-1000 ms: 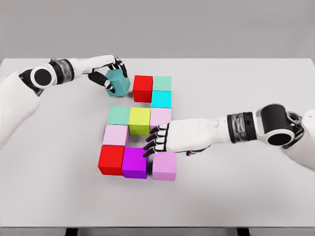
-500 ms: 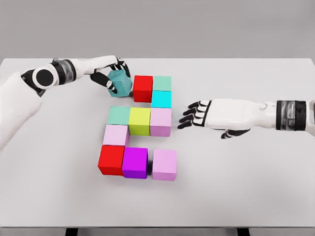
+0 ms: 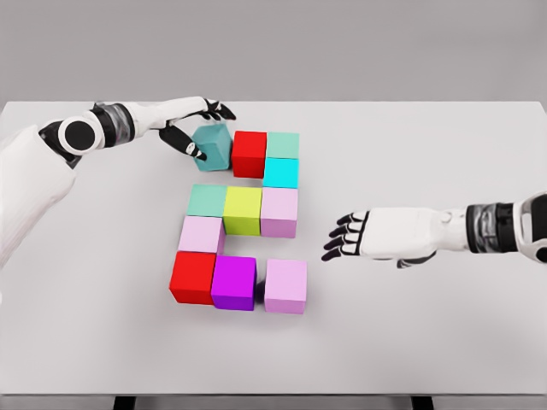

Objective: Assemble the squares on the desktop into the number 2

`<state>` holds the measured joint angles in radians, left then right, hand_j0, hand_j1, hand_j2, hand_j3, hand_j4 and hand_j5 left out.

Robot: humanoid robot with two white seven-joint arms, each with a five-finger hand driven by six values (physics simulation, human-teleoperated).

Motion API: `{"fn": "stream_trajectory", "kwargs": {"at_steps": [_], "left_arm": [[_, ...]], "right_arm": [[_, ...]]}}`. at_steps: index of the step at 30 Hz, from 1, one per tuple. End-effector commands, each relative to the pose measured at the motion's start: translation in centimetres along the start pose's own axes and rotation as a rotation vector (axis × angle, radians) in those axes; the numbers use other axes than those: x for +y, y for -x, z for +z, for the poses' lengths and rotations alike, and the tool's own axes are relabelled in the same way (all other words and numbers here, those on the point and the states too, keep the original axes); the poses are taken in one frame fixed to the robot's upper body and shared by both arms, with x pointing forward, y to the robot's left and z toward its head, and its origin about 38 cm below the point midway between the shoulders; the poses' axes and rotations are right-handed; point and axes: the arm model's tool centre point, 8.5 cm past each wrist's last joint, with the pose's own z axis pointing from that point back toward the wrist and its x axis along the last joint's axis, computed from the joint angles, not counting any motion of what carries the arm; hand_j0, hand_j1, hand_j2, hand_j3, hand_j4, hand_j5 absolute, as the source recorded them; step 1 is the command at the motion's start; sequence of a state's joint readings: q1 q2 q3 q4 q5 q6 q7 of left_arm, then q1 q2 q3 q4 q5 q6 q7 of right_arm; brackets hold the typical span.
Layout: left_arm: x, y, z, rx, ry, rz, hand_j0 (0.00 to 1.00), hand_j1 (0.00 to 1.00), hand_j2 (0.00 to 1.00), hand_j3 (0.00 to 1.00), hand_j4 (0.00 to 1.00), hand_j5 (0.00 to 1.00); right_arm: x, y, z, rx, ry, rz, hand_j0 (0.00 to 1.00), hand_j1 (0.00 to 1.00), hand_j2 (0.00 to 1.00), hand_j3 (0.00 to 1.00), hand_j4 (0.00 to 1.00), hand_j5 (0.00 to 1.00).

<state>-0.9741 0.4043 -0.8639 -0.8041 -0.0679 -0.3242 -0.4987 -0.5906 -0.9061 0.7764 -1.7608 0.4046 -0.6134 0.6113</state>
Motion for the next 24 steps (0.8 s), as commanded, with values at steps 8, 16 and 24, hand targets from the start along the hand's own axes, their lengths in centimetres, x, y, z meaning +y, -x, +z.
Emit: {"fn": "stream_trajectory", "kwargs": {"at_steps": [8,16,24], "left_arm": [[0.2,-0.2,0.2,-0.013,-0.005,-0.001,1.00,1.00,1.00,1.00,1.00,1.00],[0.6,-1.0,0.3,-0.050,-0.011,-0.024,1.00,1.00,1.00,1.00,1.00,1.00],[-0.3,-1.0,-0.1,-0.061,0.002,-0.020,1.00,1.00,1.00,1.00,1.00,1.00]], "right_arm": [[1.0,-0.7,-1.0,-0.030,-0.031,-0.009,0.79,0.79,0.79,0.79,0.79,0.79],[1.6,-1.5,-2.3,-0.064,-0.051,-0.008,0.83,0.83,0.83,0.83,0.83,0.83],[1.3,-2.7,-4.5,-0.127,-0.052,0.003,0.83,0.83,0.83,0.83,0.83,0.83]]}}
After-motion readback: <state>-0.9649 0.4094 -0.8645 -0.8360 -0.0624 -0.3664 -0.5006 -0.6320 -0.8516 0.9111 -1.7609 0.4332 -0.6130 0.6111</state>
